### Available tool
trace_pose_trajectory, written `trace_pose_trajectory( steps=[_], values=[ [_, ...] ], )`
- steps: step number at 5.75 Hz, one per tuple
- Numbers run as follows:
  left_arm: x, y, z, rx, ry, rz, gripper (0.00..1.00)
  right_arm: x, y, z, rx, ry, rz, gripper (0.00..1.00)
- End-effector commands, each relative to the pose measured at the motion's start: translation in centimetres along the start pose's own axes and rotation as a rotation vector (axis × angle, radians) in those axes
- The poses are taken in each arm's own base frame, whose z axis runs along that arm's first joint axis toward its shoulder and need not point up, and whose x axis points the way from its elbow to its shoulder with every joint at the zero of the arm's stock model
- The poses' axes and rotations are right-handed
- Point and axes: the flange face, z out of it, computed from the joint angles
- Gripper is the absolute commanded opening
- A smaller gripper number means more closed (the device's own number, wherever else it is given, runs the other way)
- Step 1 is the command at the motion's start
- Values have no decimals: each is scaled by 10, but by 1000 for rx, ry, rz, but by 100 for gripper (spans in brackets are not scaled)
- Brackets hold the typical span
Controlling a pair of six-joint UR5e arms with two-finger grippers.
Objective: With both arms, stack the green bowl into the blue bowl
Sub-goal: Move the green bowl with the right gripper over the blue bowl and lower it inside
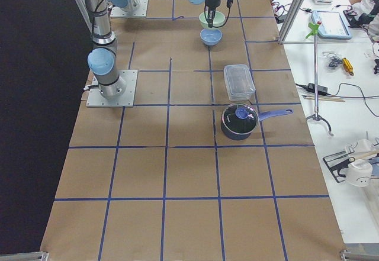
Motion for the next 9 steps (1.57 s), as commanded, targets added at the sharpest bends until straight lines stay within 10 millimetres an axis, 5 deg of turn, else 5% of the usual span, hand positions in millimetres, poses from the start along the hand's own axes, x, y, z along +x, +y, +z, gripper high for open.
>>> trace_pose_trajectory(
  steps=[1,4,6,7,8,9],
  values=[
    [0,0,0,1,-1,5,98,-41,16,36,-34,18,25,6],
    [0,0,0,1,-1,3,98,-62,-19,126,-49,27,25,7],
    [0,1,0,1,-3,3,98,-61,-17,144,-76,44,22,7],
    [0,1,0,-2,-3,3,98,-60,-15,146,-80,49,22,17],
    [0,2,0,-3,-4,3,98,-60,-16,147,-79,49,8,99],
    [0,2,0,-3,-4,3,98,-61,-19,135,-62,37,16,100]
  ],
)
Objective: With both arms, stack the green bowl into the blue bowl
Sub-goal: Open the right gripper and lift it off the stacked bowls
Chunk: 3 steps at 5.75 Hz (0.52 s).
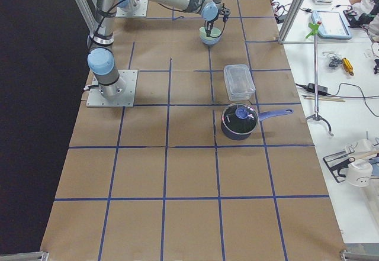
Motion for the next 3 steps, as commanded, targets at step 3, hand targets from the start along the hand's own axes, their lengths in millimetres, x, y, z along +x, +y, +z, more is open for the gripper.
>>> trace_pose_trajectory(
  steps=[3],
  values=[
    [0,0,0,0,-2,2,98,20,1,-108,30,-3,-46,100]
  ],
)
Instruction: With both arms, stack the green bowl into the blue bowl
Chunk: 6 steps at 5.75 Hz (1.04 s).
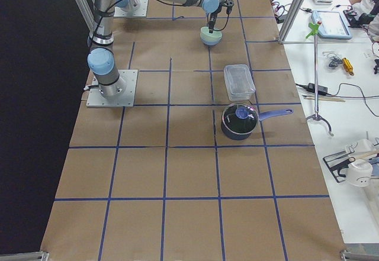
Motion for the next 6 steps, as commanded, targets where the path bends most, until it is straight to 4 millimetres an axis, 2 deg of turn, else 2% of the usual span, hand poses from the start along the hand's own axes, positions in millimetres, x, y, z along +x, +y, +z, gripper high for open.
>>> trace_pose_trajectory(
  steps=[1,2,3,4,6],
  values=[
    [0,1,0,-5,0,-1,98,37,13,-73,-22,19,-38,100],
    [0,1,0,-3,0,-1,98,84,22,-106,-45,20,-82,100],
    [0,1,-1,0,0,-1,98,132,21,-126,-60,21,-125,100],
    [0,1,-1,-3,0,-1,98,168,14,-129,-63,16,-159,100],
    [0,1,-1,-3,0,-3,98,177,22,-145,-30,8,-150,100]
  ],
)
